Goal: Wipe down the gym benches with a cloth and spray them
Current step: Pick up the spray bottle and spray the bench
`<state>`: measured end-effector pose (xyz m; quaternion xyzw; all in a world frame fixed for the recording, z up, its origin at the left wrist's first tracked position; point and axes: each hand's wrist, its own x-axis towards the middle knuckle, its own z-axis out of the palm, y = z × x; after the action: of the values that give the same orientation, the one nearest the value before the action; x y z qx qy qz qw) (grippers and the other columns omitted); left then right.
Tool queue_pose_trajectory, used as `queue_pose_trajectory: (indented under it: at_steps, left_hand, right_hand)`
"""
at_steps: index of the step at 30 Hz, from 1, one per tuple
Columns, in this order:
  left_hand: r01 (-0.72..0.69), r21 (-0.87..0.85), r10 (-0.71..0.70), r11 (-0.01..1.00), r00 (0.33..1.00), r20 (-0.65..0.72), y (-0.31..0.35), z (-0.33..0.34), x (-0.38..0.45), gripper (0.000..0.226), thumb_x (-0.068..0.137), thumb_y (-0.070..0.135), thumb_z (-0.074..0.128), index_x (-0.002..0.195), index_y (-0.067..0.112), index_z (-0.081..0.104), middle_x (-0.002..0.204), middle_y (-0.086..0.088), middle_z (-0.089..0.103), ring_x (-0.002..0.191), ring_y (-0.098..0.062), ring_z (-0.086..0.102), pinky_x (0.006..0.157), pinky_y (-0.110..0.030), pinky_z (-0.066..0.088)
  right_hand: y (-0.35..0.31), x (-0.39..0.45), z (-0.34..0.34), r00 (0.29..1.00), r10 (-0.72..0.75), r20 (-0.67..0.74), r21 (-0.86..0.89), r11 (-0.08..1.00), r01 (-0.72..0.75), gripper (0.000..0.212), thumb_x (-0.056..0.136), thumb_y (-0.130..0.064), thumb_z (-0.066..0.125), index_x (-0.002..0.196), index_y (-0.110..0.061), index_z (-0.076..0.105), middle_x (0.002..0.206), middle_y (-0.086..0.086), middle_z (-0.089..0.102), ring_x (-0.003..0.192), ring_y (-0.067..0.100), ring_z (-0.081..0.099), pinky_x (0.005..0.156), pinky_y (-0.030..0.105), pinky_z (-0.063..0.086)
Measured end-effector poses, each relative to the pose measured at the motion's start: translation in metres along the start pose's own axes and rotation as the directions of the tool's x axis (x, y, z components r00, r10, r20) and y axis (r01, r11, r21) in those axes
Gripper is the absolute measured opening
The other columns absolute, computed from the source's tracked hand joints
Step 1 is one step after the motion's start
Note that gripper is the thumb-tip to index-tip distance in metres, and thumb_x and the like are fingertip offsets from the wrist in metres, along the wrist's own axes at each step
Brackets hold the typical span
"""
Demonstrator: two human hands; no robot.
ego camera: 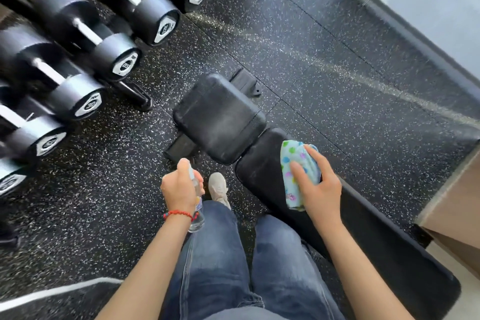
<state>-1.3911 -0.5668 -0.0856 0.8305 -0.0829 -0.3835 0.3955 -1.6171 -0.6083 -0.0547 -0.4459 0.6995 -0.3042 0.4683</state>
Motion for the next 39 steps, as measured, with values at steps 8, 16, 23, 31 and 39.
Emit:
queue_pose_trajectory:
  at_steps: [8,16,23,31,39]
  left_hand:
    - [0.020,0.007,-0.020,1.000,1.000,-0.009,0.028,-0.045,0.060,0.050,0.069,0.043,0.041,0.038,0.007,0.055,0.032,-0.004,0.048,0.030,-0.020,0.045,0.042,-0.024,0.038]
    - [0.048,-0.094,-0.051,0.994,0.998,-0.034,0.024,-0.079,0.068,0.052,0.073,0.045,0.043,0.034,0.011,0.054,0.036,-0.006,0.051,0.035,-0.022,0.048,0.045,-0.026,0.040]
    - [-0.059,-0.165,0.047,0.984,0.996,-0.075,0.017,-0.094,0.037,0.059,0.070,0.058,0.039,0.041,0.010,0.059,0.037,-0.012,0.053,0.036,-0.023,0.050,0.049,-0.027,0.041]
    - [-0.132,-0.363,0.039,0.923,0.967,-0.254,-0.006,-0.113,-0.030,0.056,0.070,0.058,0.041,0.038,0.014,0.057,0.038,-0.008,0.052,0.036,-0.022,0.049,0.042,-0.021,0.039]
    - [-0.200,-0.469,-0.045,0.860,0.887,-0.460,-0.056,-0.173,-0.091,0.056,0.069,0.059,0.042,0.036,0.016,0.056,0.035,-0.004,0.051,0.034,-0.019,0.047,0.041,-0.020,0.037]
  right_hand:
    - [-0.035,-0.007,0.078,1.000,0.003,0.026,0.032,0.999,-0.004,0.038,0.078,-0.017,0.072,0.101,-0.044,0.056,0.099,-0.032,0.056,0.089,-0.021,0.053,0.074,-0.001,0.038]
    - [-0.054,-0.001,0.102,0.992,-0.065,0.112,-0.009,0.998,0.066,0.034,0.079,-0.021,0.071,0.109,-0.034,0.060,0.096,-0.025,0.060,0.084,-0.017,0.056,0.072,-0.001,0.038]
    - [-0.067,0.003,0.100,0.958,-0.185,0.220,-0.011,0.981,0.192,0.033,0.079,-0.021,0.071,0.107,-0.036,0.060,0.094,-0.031,0.058,0.084,-0.018,0.056,0.070,-0.002,0.037]
    - [-0.081,-0.024,0.099,0.828,-0.299,0.474,0.022,0.944,0.328,0.034,0.078,-0.018,0.072,0.105,-0.036,0.060,0.092,-0.033,0.059,0.083,-0.018,0.056,0.069,-0.002,0.038]
    - [-0.087,-0.093,0.138,0.608,-0.334,0.721,0.043,0.896,0.442,0.034,0.079,-0.020,0.071,0.111,-0.028,0.061,0.109,-0.022,0.058,0.095,-0.018,0.053,0.083,0.004,0.041]
